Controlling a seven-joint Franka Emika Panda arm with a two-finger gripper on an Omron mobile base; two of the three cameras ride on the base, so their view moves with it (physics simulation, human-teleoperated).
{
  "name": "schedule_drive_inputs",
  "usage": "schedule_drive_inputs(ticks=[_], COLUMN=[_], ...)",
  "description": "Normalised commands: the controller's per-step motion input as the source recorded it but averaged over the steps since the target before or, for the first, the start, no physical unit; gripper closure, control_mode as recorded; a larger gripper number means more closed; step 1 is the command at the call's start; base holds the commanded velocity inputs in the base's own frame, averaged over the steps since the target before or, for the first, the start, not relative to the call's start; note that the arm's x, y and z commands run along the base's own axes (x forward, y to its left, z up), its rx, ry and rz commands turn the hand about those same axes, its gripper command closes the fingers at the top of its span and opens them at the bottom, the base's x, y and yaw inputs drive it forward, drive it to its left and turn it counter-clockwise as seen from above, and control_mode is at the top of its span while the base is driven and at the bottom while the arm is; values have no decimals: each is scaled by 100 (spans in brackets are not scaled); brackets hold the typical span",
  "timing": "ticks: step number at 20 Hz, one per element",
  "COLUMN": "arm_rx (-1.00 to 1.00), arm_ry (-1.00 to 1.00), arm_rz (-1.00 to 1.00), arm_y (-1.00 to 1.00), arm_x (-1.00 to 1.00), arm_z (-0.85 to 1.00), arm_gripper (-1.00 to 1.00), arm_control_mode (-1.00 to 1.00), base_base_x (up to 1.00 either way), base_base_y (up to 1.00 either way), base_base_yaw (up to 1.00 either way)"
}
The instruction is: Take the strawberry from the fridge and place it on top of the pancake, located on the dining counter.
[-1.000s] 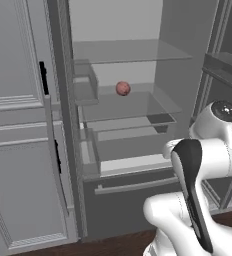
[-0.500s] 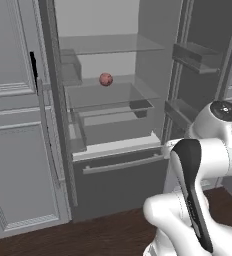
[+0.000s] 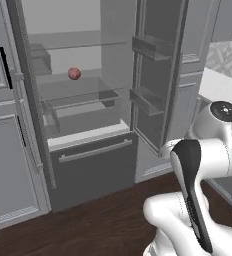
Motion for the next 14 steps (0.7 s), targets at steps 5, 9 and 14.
schedule_drive_inputs(ticks=[5, 9, 14], arm_rx=[0, 0, 0], arm_ry=[0, 0, 0], arm_rz=[0, 0, 0], arm_y=[0, 0, 0], arm_x=[0, 0, 0], arm_z=[0, 0, 0], arm_gripper=[100, 100, 100], arm_control_mode=[100, 100, 100], base_base_x=[-76, -96, -96], base_base_y=[-5, 0, 3], base_base_yaw=[6, 24, 50])
